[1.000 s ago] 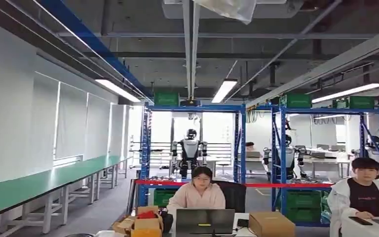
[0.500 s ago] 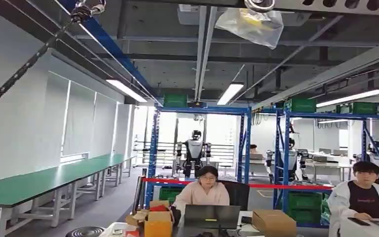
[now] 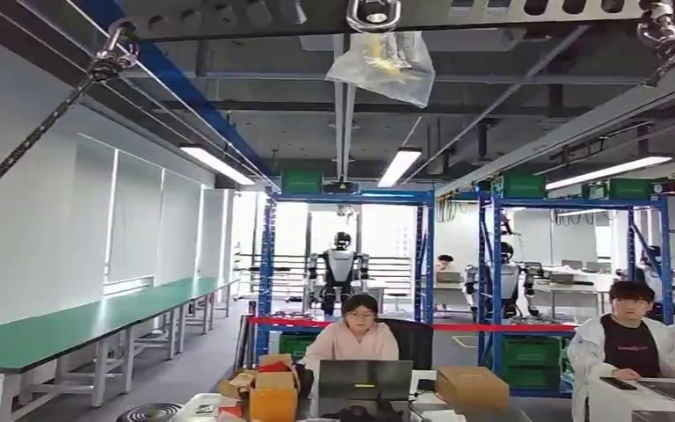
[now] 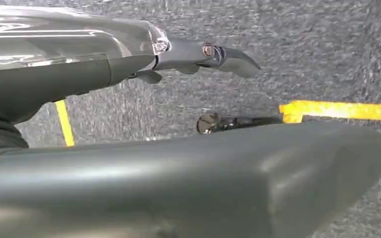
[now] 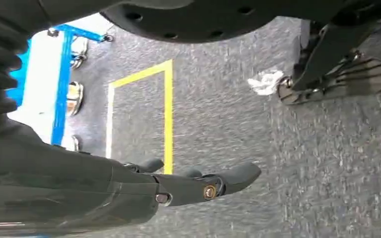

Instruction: Take the parts from the cabinet and place them on the table.

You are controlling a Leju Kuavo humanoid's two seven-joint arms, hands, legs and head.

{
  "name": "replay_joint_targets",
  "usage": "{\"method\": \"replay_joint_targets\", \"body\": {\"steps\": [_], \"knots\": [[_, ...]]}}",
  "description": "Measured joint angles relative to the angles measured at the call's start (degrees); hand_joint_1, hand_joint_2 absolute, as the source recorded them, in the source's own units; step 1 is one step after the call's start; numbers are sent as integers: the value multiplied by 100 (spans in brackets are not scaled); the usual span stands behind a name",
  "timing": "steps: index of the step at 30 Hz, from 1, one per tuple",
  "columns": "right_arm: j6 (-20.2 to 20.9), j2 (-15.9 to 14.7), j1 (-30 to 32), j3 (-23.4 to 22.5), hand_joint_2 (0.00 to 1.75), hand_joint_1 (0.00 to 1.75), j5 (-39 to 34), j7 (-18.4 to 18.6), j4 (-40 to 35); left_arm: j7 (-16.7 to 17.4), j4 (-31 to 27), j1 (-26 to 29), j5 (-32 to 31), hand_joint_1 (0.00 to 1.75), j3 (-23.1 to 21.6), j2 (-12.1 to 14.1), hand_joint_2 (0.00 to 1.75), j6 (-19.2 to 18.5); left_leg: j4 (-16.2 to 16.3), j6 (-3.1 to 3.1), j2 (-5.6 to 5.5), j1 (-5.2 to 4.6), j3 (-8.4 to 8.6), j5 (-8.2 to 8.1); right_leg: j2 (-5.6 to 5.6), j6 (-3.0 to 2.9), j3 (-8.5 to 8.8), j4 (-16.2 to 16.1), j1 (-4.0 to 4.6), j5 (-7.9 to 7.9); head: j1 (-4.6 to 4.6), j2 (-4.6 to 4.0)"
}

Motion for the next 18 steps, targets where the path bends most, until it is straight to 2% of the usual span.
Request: {"method": "replay_joint_targets", "body": {"steps": [6,7,14,18], "knots": [[-2,-9,-10,-113,0,0,28,-96,0,96,0,-13,105,0,65,0,175,13,-57,-39,0,3,-3,73,-3,-30,-35,6,4,41,-2,0],[2,-11,-11,-131,175,0,44,-100,0,98,0,-14,105,0,79,0,175,15,-58,-43,0,6,-4,75,-3,-32,-36,7,7,42,-2,0],[59,-20,-12,-192,175,0,98,-138,0,116,0,-22,118,0,109,0,175,22,-58,-44,0,10,-23,75,-2,-32,-54,10,8,42,-2,0],[59,-63,29,-48,175,0,-114,-170,-26,223,-42,58,490,0,-267,4,175,33,-58,-44,0,8,-36,75,-2,-32,-65,10,7,42,-2,0]]}}
